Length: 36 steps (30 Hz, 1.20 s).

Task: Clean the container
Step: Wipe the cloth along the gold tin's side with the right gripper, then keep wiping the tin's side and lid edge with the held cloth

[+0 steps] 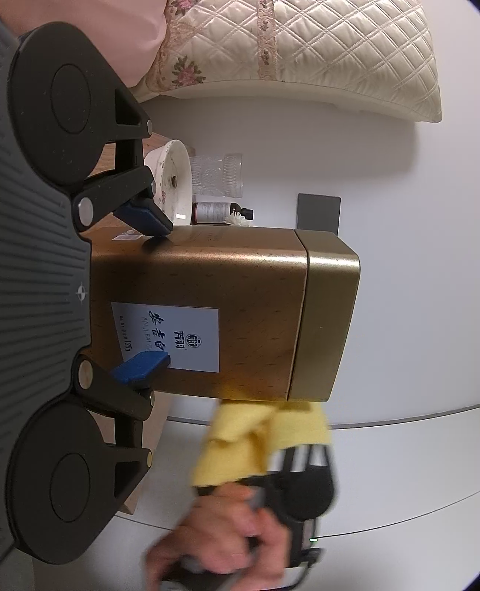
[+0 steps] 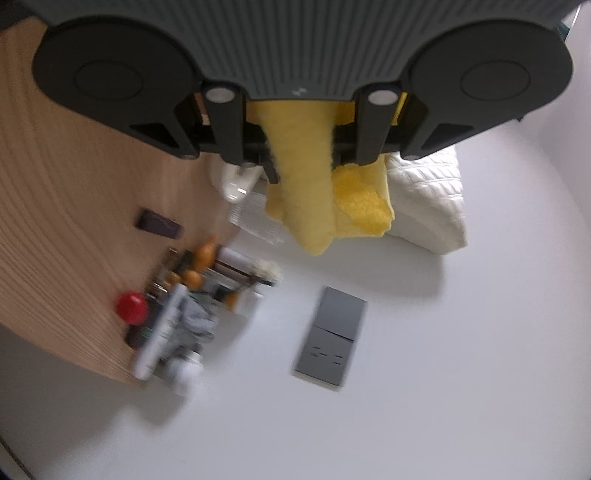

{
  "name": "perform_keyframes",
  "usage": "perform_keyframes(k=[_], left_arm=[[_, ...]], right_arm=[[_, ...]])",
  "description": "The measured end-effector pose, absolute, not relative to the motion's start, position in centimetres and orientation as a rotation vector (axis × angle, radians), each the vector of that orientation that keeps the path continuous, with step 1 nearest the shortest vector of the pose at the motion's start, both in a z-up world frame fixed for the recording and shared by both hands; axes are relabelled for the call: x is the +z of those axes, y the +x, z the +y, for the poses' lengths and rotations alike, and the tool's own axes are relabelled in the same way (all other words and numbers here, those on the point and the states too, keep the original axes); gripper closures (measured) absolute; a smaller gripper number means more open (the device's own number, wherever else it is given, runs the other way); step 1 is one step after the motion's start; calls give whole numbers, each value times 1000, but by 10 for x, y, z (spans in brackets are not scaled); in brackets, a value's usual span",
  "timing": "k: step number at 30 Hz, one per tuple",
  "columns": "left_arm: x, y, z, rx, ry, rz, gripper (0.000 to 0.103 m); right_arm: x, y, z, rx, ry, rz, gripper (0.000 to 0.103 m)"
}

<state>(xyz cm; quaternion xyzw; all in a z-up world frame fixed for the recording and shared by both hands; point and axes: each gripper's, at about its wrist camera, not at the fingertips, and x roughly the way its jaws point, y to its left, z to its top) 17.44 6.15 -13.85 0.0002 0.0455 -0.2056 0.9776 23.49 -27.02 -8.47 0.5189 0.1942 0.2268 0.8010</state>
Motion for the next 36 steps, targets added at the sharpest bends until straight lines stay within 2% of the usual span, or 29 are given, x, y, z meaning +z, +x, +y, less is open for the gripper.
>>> perform_keyframes(k=[5, 15, 23, 32, 36], left_arm=[[-138, 172, 60, -413, 5, 91, 30], [-141, 164, 60, -406, 3, 91, 29], [-142, 151, 62, -401, 13, 91, 29], [-139, 142, 60, -398, 16, 92, 29], [-139, 137, 61, -397, 16, 91, 29]], right_arm=[[-63, 235, -270, 525, 1074, 350, 80], [-113, 219, -268, 442, 1072, 457, 80], [-82, 217, -270, 507, 1068, 375, 80], [-124, 207, -269, 425, 1109, 469, 80], [-113, 207, -267, 434, 1092, 456, 80]])
